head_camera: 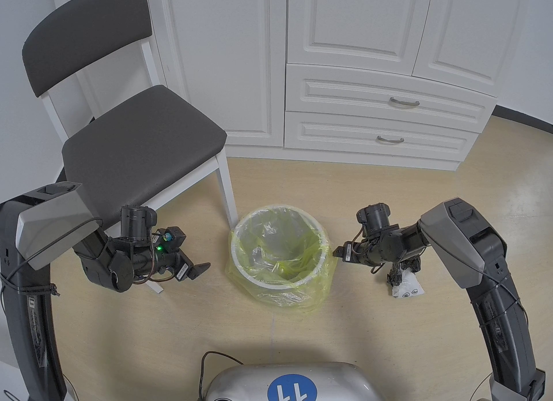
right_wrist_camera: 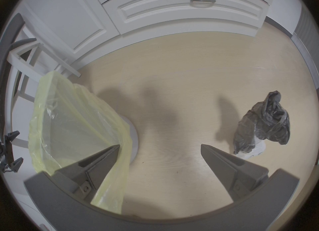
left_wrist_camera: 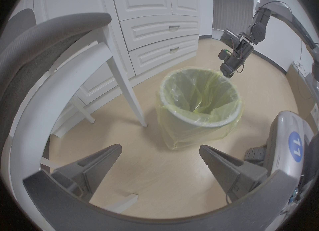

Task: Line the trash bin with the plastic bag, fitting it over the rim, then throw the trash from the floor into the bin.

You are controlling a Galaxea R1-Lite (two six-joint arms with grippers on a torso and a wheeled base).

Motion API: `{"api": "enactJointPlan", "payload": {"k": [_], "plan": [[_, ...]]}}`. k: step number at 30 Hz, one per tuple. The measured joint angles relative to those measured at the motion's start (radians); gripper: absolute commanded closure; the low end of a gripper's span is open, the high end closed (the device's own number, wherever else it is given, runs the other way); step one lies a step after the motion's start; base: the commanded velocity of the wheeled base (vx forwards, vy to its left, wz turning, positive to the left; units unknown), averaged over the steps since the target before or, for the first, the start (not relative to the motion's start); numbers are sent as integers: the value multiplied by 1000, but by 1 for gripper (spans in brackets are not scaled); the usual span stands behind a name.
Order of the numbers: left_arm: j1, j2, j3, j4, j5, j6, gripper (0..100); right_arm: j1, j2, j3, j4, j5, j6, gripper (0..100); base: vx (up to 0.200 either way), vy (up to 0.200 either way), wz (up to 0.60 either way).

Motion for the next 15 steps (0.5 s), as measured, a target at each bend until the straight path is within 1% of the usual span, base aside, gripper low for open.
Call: {"api": "enactJointPlan", "payload": {"k": [6,15], "plan": [[-27,-17,54,-70,-34,-49,0,-13,-77,109,-40,-1,0,0,0,0,0],[-72,-40,126,-215,-64,-169,0,-26,-236,393,-231,-17,-4,0,0,0,0]]}}
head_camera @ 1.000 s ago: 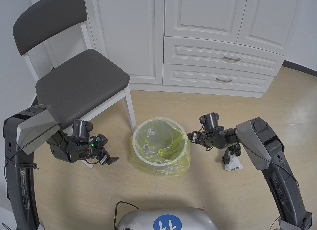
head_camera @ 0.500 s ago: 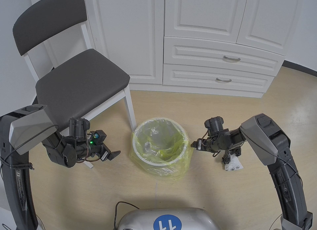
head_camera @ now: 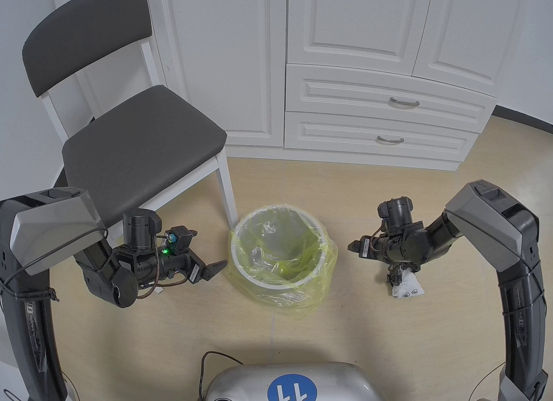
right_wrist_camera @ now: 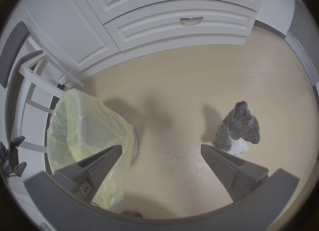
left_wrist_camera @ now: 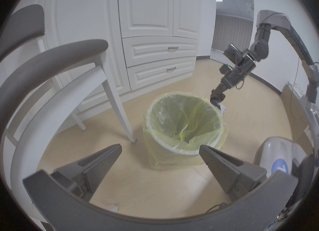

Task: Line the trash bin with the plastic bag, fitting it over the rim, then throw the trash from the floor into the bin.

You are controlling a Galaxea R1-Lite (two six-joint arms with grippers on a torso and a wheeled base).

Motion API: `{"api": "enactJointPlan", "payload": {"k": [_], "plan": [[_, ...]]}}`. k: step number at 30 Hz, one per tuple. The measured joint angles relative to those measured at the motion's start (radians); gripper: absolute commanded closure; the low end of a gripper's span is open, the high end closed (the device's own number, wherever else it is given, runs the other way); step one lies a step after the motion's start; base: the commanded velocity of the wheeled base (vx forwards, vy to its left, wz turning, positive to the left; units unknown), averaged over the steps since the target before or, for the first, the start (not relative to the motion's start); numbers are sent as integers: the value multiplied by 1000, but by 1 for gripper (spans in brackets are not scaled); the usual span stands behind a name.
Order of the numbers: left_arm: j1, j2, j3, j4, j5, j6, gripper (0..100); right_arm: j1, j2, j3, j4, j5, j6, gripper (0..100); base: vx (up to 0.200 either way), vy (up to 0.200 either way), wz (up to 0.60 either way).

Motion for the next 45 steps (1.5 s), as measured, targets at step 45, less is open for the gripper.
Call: {"api": "enactJointPlan", "payload": {"k": [45], "plan": [[-54,-587,453,-314,324,-463,0,-69,-443,771,-746,-186,-443,0,0,0,0]]}}
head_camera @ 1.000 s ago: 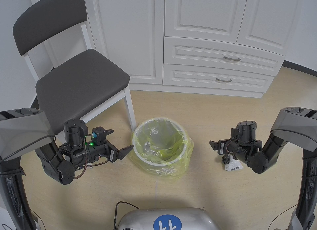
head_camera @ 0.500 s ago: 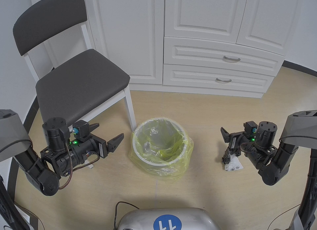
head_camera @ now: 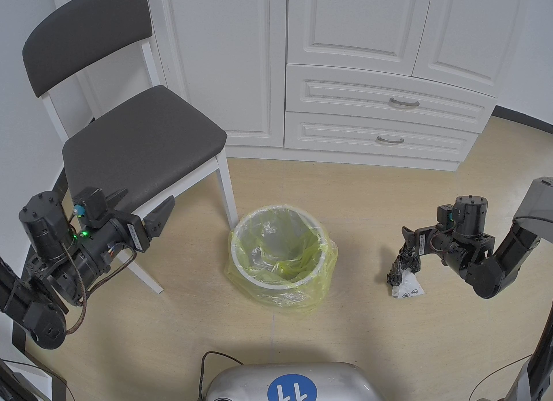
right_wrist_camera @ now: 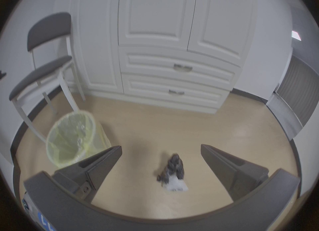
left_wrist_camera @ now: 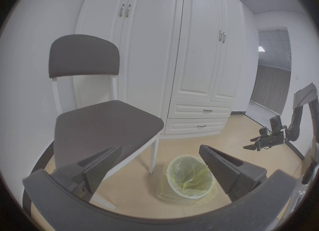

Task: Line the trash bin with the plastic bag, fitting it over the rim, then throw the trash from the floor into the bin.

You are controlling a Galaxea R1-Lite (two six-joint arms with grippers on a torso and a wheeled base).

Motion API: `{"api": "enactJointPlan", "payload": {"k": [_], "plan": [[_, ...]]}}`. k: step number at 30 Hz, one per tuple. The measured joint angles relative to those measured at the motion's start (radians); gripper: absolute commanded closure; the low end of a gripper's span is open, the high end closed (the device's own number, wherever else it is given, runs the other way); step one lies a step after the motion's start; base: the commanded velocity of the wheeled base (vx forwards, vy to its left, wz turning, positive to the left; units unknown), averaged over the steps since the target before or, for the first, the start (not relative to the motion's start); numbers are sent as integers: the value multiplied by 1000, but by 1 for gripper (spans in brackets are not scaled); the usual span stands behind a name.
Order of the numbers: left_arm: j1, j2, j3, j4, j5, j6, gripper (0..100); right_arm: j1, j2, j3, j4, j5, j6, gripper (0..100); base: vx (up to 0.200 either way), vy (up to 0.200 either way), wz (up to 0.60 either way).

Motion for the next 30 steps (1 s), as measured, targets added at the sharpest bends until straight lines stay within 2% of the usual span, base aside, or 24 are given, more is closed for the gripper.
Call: {"api": "enactJointPlan", "payload": {"k": [3,8,10,14,17,22,28,30], "plan": [[8,-62,16,36,12,-1,0,-16,-23,-67,150,-7,-23,0,0,0,0],[15,-144,30,108,23,-4,0,-57,-34,-265,373,-42,-73,0,0,0,0],[17,-177,33,134,28,-5,0,-76,-25,-356,505,-54,-83,0,0,0,0],[31,-230,31,177,44,-7,0,-112,27,-550,753,-56,-54,0,0,0,0],[47,-253,25,197,52,-9,0,-124,87,-681,872,-44,-4,0,0,0,0],[72,-277,11,224,61,-10,0,-141,231,-925,1102,11,81,0,0,0,0],[101,-290,-9,244,70,-10,0,-163,455,-1226,1348,165,176,0,0,0,0],[110,-293,-14,247,72,-10,0,-169,514,-1279,1385,199,191,0,0,0,0]]}}
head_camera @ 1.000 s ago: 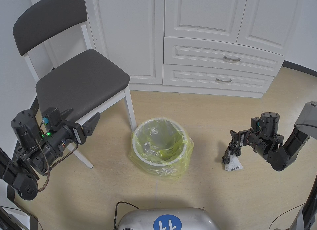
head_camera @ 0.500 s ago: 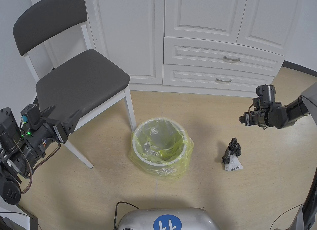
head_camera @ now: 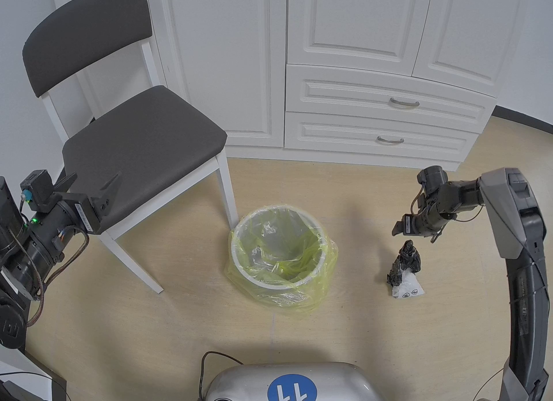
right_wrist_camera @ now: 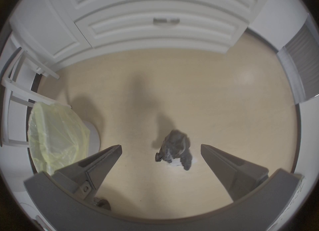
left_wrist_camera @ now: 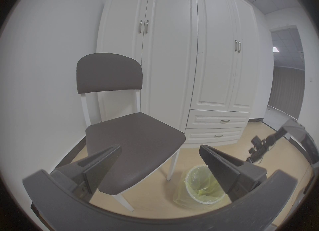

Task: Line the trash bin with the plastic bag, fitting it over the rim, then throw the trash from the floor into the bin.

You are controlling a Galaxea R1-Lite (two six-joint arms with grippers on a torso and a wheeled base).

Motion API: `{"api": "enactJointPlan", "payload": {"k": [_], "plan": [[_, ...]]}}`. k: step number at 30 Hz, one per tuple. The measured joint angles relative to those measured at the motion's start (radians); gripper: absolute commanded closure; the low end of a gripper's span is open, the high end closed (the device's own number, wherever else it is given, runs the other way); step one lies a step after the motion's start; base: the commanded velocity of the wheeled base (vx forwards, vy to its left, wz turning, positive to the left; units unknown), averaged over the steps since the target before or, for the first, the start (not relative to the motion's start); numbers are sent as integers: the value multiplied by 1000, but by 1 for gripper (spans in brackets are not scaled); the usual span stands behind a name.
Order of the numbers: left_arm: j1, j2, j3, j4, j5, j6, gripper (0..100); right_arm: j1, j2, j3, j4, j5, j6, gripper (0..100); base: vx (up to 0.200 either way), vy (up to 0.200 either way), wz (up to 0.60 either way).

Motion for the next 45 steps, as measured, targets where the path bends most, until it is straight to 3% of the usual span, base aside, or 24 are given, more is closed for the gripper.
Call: {"api": "enactJointPlan", "payload": {"k": [5,20,38,45], "plan": [[31,-8,-14,3,5,1,0,-20,145,-74,11,51,2,0,0,0,0],[47,-21,-23,2,7,2,0,-51,295,-97,-114,48,-14,0,0,0,0],[49,-24,-22,1,6,2,0,-67,364,-97,-266,-30,-24,0,0,0,0],[49,-25,-23,-1,6,4,0,-69,379,-97,-275,-32,-25,0,0,0,0]]}}
